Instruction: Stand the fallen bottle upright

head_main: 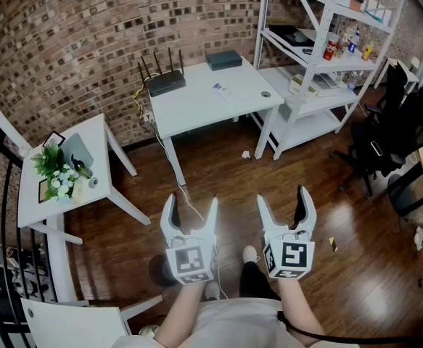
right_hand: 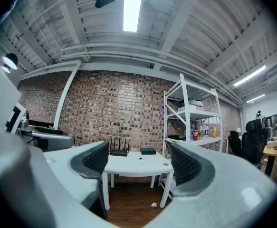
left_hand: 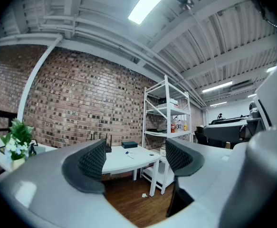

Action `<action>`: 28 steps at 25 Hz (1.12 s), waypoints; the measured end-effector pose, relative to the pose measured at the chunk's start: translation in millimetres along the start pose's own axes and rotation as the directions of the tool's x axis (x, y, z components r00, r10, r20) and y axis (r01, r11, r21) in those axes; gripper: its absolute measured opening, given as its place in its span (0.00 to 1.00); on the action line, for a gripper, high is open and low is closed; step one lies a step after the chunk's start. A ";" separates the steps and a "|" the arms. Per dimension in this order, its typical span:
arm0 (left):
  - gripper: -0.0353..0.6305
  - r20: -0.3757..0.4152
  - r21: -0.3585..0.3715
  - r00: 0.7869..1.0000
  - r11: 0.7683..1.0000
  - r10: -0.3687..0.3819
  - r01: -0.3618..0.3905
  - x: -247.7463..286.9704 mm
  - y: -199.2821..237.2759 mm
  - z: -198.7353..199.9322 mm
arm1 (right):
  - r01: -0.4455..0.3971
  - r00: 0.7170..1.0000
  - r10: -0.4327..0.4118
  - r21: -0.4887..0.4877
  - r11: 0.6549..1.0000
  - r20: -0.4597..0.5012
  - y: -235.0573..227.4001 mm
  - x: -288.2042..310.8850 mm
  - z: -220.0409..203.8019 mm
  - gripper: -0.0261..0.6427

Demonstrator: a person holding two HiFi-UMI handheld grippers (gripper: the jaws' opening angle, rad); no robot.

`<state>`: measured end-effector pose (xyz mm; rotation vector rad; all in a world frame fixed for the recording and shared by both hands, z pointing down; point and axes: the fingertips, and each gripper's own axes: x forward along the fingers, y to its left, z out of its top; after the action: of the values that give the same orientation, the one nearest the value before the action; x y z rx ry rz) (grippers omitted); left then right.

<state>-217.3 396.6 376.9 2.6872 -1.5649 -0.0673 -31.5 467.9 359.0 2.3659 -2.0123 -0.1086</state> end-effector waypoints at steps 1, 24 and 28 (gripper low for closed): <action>0.65 0.004 0.001 1.000 1.000 0.003 -0.003 11.8 -3.7 0.2 | -0.002 1.000 0.002 -0.001 1.000 0.004 -8.8 10.1 -0.2 0.63; 0.62 -0.037 0.069 0.989 0.988 0.140 -0.138 219.4 -78.8 -7.8 | -0.232 0.972 0.235 0.114 0.966 -0.019 -146.9 217.0 -35.6 0.61; 0.62 -0.045 0.058 0.989 0.989 0.138 -0.136 253.7 -62.4 -19.1 | -0.271 0.960 0.276 0.095 0.958 -0.042 -131.3 250.6 -45.3 0.59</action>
<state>-37.1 206.8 387.4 2.5905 -1.7566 0.0449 141.0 240.9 387.0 2.0820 -2.3374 0.0537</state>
